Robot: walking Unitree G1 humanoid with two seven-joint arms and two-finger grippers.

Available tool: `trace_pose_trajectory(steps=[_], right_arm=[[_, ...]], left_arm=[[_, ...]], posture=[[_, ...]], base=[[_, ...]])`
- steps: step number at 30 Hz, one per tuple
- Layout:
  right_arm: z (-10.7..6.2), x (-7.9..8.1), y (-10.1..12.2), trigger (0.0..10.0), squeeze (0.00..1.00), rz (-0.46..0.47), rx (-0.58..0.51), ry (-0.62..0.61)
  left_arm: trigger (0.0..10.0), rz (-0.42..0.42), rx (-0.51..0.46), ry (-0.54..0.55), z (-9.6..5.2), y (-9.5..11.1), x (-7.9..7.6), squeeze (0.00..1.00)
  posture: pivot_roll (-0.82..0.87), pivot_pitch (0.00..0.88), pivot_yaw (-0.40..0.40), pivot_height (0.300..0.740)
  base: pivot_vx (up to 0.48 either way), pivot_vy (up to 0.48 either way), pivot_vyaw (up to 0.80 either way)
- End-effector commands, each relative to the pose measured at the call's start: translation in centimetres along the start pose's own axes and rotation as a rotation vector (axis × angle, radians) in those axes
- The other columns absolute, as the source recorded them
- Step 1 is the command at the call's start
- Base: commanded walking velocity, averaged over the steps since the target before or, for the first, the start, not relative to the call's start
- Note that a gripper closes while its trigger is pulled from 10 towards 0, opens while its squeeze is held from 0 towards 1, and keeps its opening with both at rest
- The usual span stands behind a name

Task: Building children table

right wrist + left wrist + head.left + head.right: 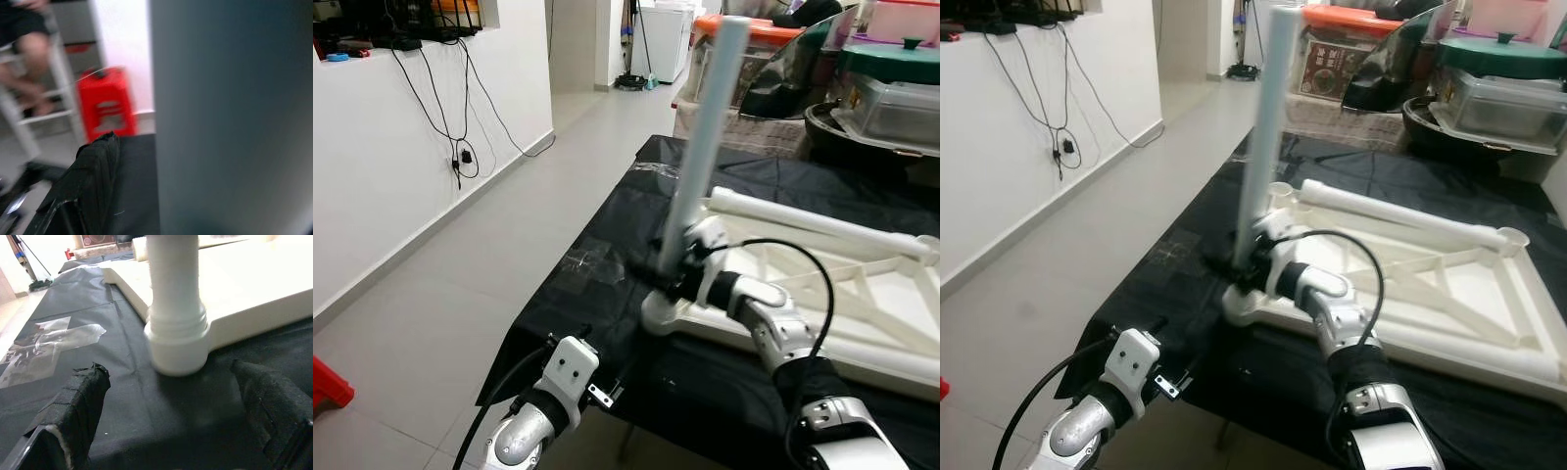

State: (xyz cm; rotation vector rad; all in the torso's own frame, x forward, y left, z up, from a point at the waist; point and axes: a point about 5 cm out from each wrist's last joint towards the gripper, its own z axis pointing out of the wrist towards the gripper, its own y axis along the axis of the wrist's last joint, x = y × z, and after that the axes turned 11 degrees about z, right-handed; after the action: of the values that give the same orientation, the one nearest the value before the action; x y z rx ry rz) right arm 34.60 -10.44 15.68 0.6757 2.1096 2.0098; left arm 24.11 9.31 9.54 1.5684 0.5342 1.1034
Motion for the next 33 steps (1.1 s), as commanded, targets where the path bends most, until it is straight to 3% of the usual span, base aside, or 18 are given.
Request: trace_pose_trajectory(steps=[1,2,4,8,11,12,13,15,16,18,19,21,22,24,25,27,32,33], right_arm=[[1.0,0.7,-0.9,10.0,0.00,0.007,0.067,0.069],[1.3,0.7,-0.9,0.0,0.00,-0.002,0.072,0.064],[1.6,0.5,-0.9,0.0,0.00,-0.024,0.068,0.032],[1.9,-0.8,-0.5,0.0,0.00,-0.025,0.027,-0.185],[1.1,-2.6,-0.2,0.0,0.00,0.050,-0.046,-0.461],[1.1,-2.6,-0.2,0.0,0.00,0.050,-0.046,-0.461],[0.2,-3.5,-0.4,0.0,0.00,0.079,-0.078,-0.658],[0.2,-3.5,-0.4,0.0,0.00,0.079,-0.078,-0.658],[-1.0,-4.4,-0.9,0.0,0.00,0.137,-0.114,-0.879],[-1.0,-4.4,-0.9,0.0,0.00,0.137,-0.114,-0.879],[-2.7,-4.7,-1.4,0.0,0.00,0.152,-0.153,-1.125],[-2.7,-4.7,-1.4,0.0,0.00,0.152,-0.153,-1.125],[-3.9,-4.4,-2.1,0.0,0.00,0.192,-0.200,-1.337],[-3.9,-4.4,-2.1,0.0,0.00,0.192,-0.200,-1.337],[-4.7,-3.8,-2.5,0.0,0.00,0.223,-0.234,-1.470],[-4.7,-3.3,-2.8,0.0,0.00,0.247,-0.259,-1.539],[-3.3,-2.6,-3.0,0.0,0.00,0.284,-0.286,-1.501],[-2.4,-2.5,-2.8,10.0,0.00,0.278,-0.306,-1.458]], left_arm=[[10.0,-0.005,0.000,-0.006,-0.1,0.0,-0.2,0.00],[10.0,-0.004,0.000,-0.006,-0.1,0.0,-0.2,0.00],[10.0,-0.004,0.000,-0.007,-0.1,0.1,-0.2,0.00],[10.0,-0.001,0.005,-0.010,-0.2,-0.1,-0.2,0.00],[10.0,0.002,0.008,-0.006,-0.3,-0.2,-0.2,0.00],[10.0,0.002,0.008,-0.006,-0.3,-0.2,-0.2,0.00],[10.0,0.003,0.009,-0.006,-0.3,-0.2,-0.1,0.00],[10.0,0.003,0.009,-0.006,-0.3,-0.2,-0.1,0.00],[10.0,0.004,0.009,-0.012,-0.3,-0.2,-0.1,0.00],[10.0,0.004,0.009,-0.012,-0.3,-0.2,-0.1,0.00],[10.0,0.005,0.008,-0.016,-0.2,-0.2,-0.1,0.00],[10.0,0.005,0.008,-0.016,-0.2,-0.2,-0.1,0.00],[10.0,0.005,0.008,-0.018,-0.2,-0.3,-0.1,0.00],[10.0,0.005,0.008,-0.018,-0.2,-0.3,-0.1,0.00],[10.0,0.006,0.008,-0.018,-0.1,-0.3,-0.1,0.00],[10.0,0.007,0.009,-0.017,-0.2,-0.3,-0.1,0.00],[10.0,0.010,0.009,-0.016,-0.2,-0.2,-0.1,0.00],[10.0,0.010,0.010,-0.017,-0.2,-0.2,-0.1,0.00]], posture=[[0.20,0.000,-0.079,0.740],[0.20,0.000,-0.076,0.740],[0.20,0.000,-0.076,0.740],[0.20,0.000,-0.079,0.740],[0.20,0.000,-0.085,0.740],[0.20,0.000,-0.085,0.740],[0.19,0.000,-0.080,0.740],[0.19,0.000,-0.080,0.740],[0.18,0.000,-0.071,0.740],[0.18,0.000,-0.071,0.740],[0.18,0.000,-0.068,0.740],[0.18,0.000,-0.068,0.740],[0.19,0.000,-0.070,0.740],[0.19,0.000,-0.070,0.740],[0.19,0.000,-0.072,0.740],[0.19,0.000,-0.072,0.740],[0.19,0.000,-0.073,0.740],[0.19,0.000,-0.071,0.740]], base=[[0.000,0.000,0.00],[0.000,0.000,0.00],[0.000,0.000,0.00],[0.000,0.000,0.00],[0.000,0.000,0.00],[0.000,0.000,0.00],[0.000,0.000,0.00],[0.000,0.000,0.00],[0.000,0.000,0.00],[0.000,0.000,0.00],[0.000,0.000,0.00],[0.000,0.000,0.00],[0.000,0.000,0.00],[0.000,0.000,0.00],[0.000,0.000,0.00],[0.000,0.000,0.00],[0.000,0.000,0.00],[0.000,0.000,0.00]])
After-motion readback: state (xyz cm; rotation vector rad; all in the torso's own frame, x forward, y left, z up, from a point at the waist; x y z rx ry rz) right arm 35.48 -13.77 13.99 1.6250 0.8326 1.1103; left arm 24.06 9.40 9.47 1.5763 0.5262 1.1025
